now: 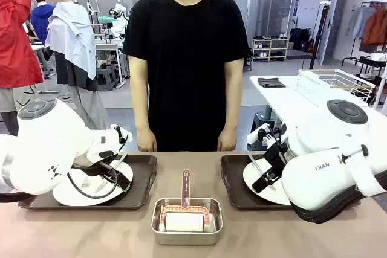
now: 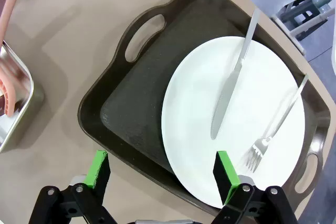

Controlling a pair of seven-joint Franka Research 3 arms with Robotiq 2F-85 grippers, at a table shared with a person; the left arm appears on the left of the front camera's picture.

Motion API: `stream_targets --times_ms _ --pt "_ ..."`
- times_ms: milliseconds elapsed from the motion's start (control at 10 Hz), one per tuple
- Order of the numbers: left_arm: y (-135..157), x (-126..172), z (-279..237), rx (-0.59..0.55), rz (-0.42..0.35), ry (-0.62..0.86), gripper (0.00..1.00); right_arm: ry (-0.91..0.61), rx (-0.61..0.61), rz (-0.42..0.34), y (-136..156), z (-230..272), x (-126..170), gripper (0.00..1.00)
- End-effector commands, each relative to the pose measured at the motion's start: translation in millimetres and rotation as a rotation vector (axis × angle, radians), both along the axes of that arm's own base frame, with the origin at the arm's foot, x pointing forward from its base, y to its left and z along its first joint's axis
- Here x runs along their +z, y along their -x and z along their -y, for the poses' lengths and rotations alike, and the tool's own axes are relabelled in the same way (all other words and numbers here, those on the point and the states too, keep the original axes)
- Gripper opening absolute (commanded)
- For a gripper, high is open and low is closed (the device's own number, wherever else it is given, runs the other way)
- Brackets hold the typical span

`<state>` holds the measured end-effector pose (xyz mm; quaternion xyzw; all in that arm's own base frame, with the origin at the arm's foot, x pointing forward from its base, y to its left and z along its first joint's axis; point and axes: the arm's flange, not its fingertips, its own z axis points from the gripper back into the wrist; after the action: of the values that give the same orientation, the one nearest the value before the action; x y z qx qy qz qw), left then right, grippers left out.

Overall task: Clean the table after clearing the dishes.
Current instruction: When the left (or right) Handle tray is removed, use the left hand (or right hand) to clean the left (or right) side of the table with the Lint Roller.

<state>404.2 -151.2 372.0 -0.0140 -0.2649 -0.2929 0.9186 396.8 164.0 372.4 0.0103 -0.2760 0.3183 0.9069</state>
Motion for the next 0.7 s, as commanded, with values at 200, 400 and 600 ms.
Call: stream_targets --times_ms 200,400,600 --pt "0.1 0.0 0.2 0.000 0.000 0.000 1.00 0.000 0.000 0.000 0.0 0.0 0.0 1.00" --pt "0.1 0.0 0.2 0.000 0.000 0.000 1.00 0.000 0.000 0.000 0.0 0.0 0.0 1.00" --pt "0.1 0.0 0.2 0.000 0.000 0.000 1.00 0.000 0.000 0.000 0.0 0.0 0.0 1.00"
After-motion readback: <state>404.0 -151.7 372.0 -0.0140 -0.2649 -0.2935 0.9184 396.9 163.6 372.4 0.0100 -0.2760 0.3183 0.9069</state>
